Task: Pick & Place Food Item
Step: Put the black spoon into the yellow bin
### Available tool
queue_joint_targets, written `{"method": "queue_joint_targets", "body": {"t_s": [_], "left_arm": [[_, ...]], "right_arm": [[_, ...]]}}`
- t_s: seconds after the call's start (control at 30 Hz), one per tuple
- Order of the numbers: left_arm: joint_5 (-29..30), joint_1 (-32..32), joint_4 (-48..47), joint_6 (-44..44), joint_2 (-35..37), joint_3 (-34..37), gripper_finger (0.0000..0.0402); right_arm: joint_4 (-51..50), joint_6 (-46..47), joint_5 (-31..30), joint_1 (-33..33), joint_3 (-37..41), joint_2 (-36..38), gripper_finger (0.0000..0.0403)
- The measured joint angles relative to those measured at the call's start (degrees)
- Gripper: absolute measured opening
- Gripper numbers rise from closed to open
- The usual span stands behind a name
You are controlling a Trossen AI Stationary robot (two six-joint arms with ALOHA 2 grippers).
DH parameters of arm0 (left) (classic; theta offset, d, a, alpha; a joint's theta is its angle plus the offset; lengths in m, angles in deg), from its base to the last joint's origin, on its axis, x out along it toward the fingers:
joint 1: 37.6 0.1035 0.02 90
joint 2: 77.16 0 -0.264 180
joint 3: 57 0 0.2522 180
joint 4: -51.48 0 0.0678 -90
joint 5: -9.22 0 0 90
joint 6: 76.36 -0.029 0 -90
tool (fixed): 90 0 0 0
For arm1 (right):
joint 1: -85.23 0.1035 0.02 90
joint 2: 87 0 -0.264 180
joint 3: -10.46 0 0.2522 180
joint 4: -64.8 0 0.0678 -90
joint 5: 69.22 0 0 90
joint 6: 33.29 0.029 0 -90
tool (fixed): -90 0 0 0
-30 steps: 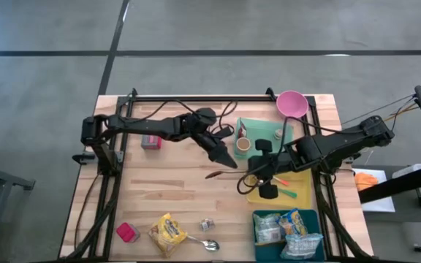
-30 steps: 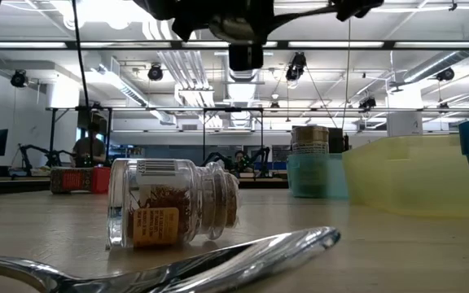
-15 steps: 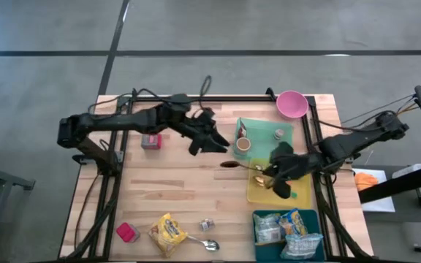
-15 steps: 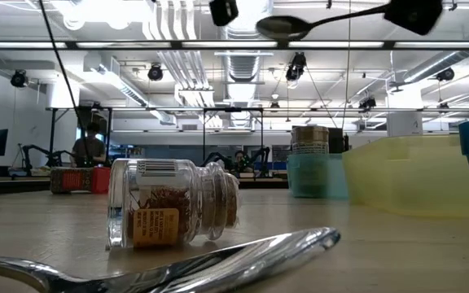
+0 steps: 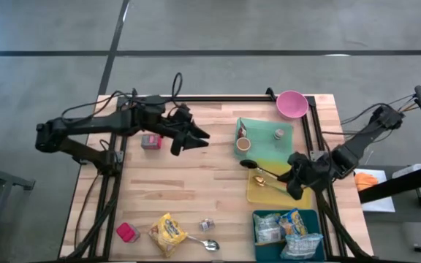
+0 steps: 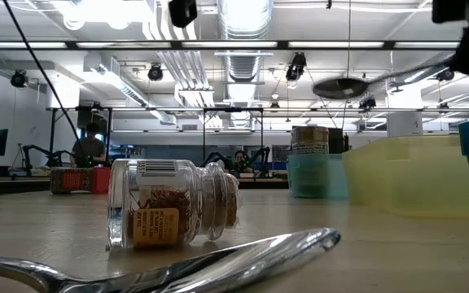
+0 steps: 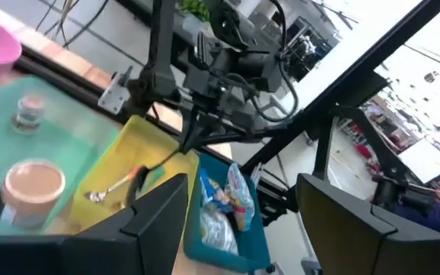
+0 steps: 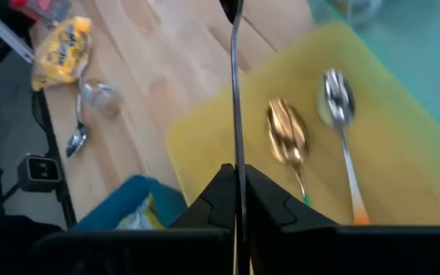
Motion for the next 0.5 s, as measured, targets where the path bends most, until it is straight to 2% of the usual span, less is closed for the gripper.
{"method": "queue_joint_targets", "body": {"t_s": [0.3,0.5], "left_arm": [[1.84,0.0,0.27,2.36,3.02,4.28,0.025],[1.84,0.06,0.84,2.31,3.4,4.53,0.025]], "right_arm": [[0.02,17.22,-1.43,10.7,6.95,0.27,0.0008],[-2.14,27.81,-5.75,17.25,9.22,-0.12,0.0008]]}}
